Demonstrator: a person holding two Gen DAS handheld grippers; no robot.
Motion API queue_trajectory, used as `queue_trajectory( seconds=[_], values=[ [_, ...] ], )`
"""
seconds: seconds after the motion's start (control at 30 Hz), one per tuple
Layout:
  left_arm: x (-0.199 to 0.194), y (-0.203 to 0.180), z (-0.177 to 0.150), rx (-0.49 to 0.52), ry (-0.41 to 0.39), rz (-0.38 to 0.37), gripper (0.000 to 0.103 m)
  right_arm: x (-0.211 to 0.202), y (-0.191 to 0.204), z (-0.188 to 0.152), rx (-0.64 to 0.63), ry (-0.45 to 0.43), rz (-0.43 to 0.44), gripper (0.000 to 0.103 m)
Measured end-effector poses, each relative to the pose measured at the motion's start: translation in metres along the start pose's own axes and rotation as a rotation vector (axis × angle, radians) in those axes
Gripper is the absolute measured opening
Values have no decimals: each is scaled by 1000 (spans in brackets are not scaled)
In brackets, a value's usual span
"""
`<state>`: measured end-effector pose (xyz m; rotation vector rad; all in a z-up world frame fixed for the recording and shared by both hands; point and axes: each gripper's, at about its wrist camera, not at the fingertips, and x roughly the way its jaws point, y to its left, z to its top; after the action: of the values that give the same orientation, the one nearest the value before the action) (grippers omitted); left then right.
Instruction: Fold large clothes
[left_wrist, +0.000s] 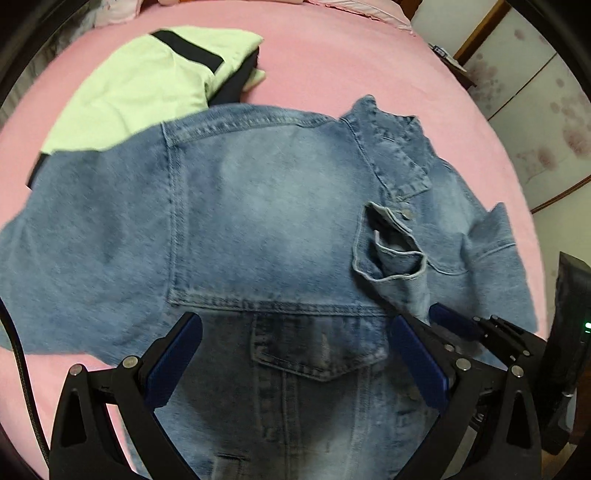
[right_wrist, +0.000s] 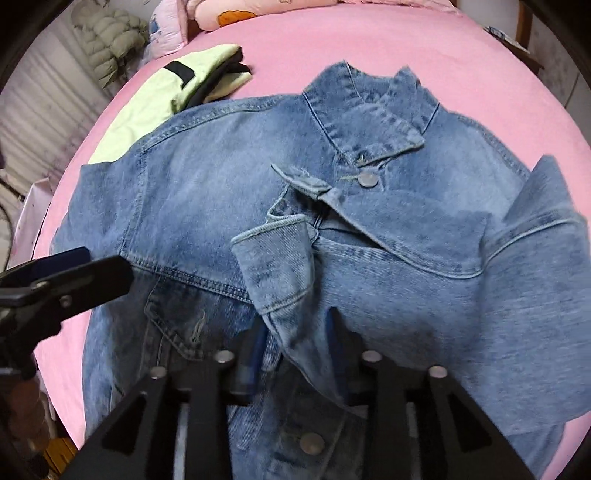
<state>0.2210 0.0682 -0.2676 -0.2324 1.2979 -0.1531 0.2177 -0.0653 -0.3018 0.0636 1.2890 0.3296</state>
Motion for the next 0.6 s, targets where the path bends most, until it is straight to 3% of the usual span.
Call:
queue_trajectory(
  seconds=[0.23, 0.3, 0.37, 0.47, 0.6],
  values=[
    [14, -4, -9, -11, 40, -112, 101, -45, -7, -16, -71, -46, 7, 43],
    [27, -12, -10, -9, 58, -140, 96, -55, -17, -24, -47, -46, 23, 43],
    [42, -18, -9, -8, 91, -160, 78, -63, -27, -32, -20, -50, 29, 43],
    [68, -28, -10, -18, 151, -183, 63, -69, -39, -42, 9, -54, 23, 43],
    [87, -39, -9, -6, 148, -131, 65, -73, -56, -55, 41, -48, 18, 43]
  ],
)
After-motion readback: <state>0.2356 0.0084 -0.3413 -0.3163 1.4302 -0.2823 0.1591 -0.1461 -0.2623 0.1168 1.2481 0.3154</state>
